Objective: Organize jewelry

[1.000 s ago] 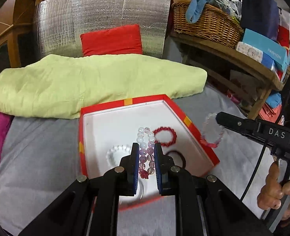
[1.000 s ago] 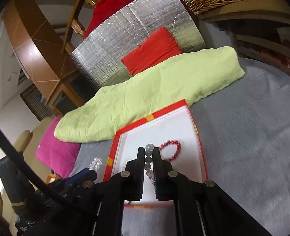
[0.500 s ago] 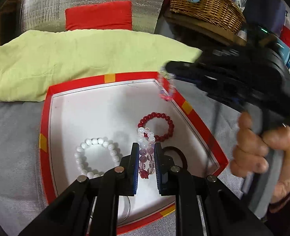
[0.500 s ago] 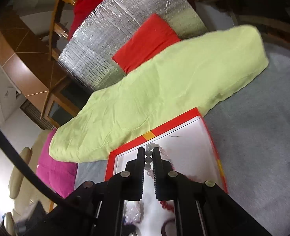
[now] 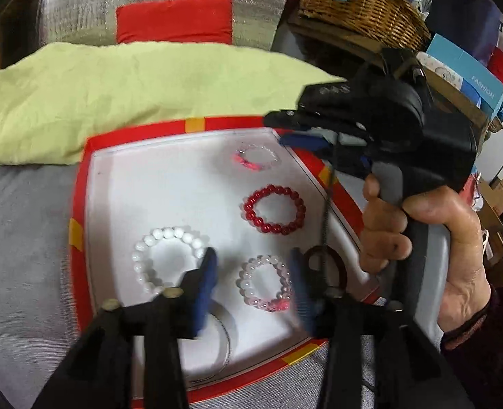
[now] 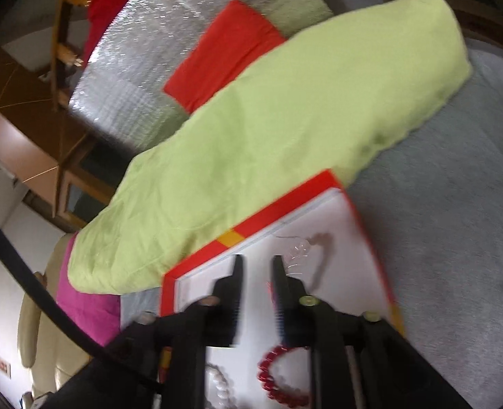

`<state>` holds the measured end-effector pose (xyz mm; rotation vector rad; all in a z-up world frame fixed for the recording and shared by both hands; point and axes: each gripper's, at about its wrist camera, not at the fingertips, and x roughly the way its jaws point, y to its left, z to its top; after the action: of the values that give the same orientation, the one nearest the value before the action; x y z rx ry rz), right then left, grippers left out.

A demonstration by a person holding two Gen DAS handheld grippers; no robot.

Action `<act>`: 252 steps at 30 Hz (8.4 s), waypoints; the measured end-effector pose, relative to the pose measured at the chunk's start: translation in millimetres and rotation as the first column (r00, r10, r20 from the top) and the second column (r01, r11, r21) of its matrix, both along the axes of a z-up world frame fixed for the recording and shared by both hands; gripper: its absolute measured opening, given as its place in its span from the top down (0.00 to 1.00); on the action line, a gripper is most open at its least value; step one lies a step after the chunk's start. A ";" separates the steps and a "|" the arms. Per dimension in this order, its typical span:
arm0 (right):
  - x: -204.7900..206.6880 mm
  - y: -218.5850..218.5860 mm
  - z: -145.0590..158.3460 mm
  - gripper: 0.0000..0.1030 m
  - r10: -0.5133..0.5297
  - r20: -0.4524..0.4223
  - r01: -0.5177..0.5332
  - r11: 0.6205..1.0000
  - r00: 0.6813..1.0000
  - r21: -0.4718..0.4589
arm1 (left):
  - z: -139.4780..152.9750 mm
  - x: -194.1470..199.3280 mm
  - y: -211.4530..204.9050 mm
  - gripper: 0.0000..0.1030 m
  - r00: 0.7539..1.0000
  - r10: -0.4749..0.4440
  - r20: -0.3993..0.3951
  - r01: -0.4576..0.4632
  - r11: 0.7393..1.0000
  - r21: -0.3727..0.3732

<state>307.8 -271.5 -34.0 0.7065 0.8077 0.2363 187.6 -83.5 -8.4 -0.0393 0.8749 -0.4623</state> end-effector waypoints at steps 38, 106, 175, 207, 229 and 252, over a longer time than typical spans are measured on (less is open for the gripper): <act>-270.3 20.6 -7.2 0.66 0.246 -0.125 -0.266 0.947 0.961 -0.181 | -0.3 -164.2 97.5 0.44 0.985 0.173 -0.002 -0.173 0.983 0.066; -273.5 30.0 -31.8 0.89 0.117 -0.148 -0.167 0.904 0.982 -0.394 | -25.1 -155.7 40.2 0.40 0.998 0.057 -0.008 -0.055 0.983 0.174; -270.7 41.6 -30.5 0.88 0.133 -0.113 -0.167 0.907 0.985 -0.387 | -37.2 -152.8 48.0 0.70 0.991 0.130 0.016 -0.131 0.967 0.221; -271.5 28.4 -27.4 0.81 0.139 -0.143 -0.173 0.949 0.980 -0.263 | -45.9 -151.0 31.3 0.69 0.996 0.091 0.024 -0.094 0.958 0.270; -269.8 74.1 -29.2 0.70 0.229 -0.121 -0.259 0.871 0.966 -0.418 | -33.7 -157.5 63.9 0.83 0.984 0.146 0.102 -0.172 0.928 0.330; -263.5 46.3 -21.9 0.90 0.099 -0.058 -0.115 0.869 0.993 -0.481 | -31.8 -158.4 66.5 0.39 0.994 0.110 0.009 -0.111 0.986 0.127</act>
<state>44.3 -225.3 -55.9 0.1905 0.8937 0.1131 29.2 -17.0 -40.2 0.0294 0.8940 -0.3022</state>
